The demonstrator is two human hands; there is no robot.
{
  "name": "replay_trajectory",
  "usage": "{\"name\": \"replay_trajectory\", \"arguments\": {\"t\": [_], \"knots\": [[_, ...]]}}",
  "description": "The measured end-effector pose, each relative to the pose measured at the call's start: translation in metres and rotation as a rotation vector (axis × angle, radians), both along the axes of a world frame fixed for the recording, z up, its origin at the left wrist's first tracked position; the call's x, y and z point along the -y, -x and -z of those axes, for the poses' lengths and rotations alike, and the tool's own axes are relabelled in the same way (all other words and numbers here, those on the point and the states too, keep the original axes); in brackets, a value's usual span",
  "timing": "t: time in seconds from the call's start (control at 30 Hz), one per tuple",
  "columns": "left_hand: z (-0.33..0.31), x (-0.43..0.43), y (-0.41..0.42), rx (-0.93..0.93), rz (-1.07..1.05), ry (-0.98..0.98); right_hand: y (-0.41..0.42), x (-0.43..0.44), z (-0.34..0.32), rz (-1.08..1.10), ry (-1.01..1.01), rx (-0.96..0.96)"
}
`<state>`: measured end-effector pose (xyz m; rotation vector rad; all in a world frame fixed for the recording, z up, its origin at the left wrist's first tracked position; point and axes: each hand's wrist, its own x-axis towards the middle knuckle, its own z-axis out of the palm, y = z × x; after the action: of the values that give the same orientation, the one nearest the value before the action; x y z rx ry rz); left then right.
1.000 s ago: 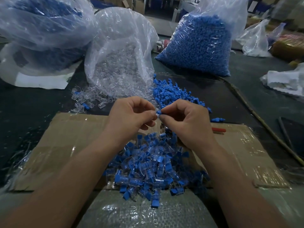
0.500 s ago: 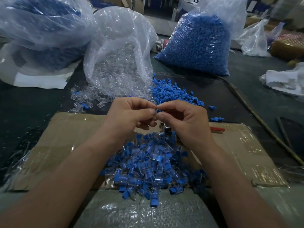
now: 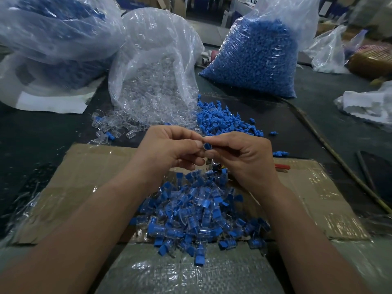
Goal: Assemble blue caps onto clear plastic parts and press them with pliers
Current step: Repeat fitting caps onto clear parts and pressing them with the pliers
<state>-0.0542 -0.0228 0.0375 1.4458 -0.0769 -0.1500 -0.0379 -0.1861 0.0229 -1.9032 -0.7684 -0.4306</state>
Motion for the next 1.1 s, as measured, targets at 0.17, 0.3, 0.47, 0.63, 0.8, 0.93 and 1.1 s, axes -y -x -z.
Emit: {"name": "replay_trajectory", "arguments": {"t": [0.17, 0.3, 0.47, 0.63, 0.8, 0.93, 1.1], "knots": [[0.0006, -0.0011, 0.0005, -0.001, 0.024, -0.007, 0.002, 0.0003, 0.0001, 0.003, -0.031, 0.004], [0.0002, -0.0005, -0.0003, -0.007, 0.038, -0.008, 0.003, 0.0016, -0.0014, -0.015, -0.028, -0.009], [-0.0003, 0.0001, -0.0002, -0.017, 0.042, -0.001, 0.0017, 0.0029, -0.0019, -0.021, -0.013, -0.012], [-0.0007, 0.0015, -0.0001, -0.03, 0.043, -0.002, 0.0028, 0.0032, -0.0017, 0.003, -0.003, -0.01], [0.0001, 0.0026, 0.0, -0.036, 0.043, 0.007, 0.0036, 0.0041, -0.0019, 0.029, 0.013, -0.004], [0.0007, 0.0027, -0.0002, -0.036, 0.042, 0.003, 0.0044, 0.0034, -0.0025, 0.044, 0.014, 0.017], [0.0005, 0.0022, 0.0006, -0.035, 0.043, 0.003, 0.0047, 0.0036, -0.0032, 0.052, 0.02, 0.018]]}}
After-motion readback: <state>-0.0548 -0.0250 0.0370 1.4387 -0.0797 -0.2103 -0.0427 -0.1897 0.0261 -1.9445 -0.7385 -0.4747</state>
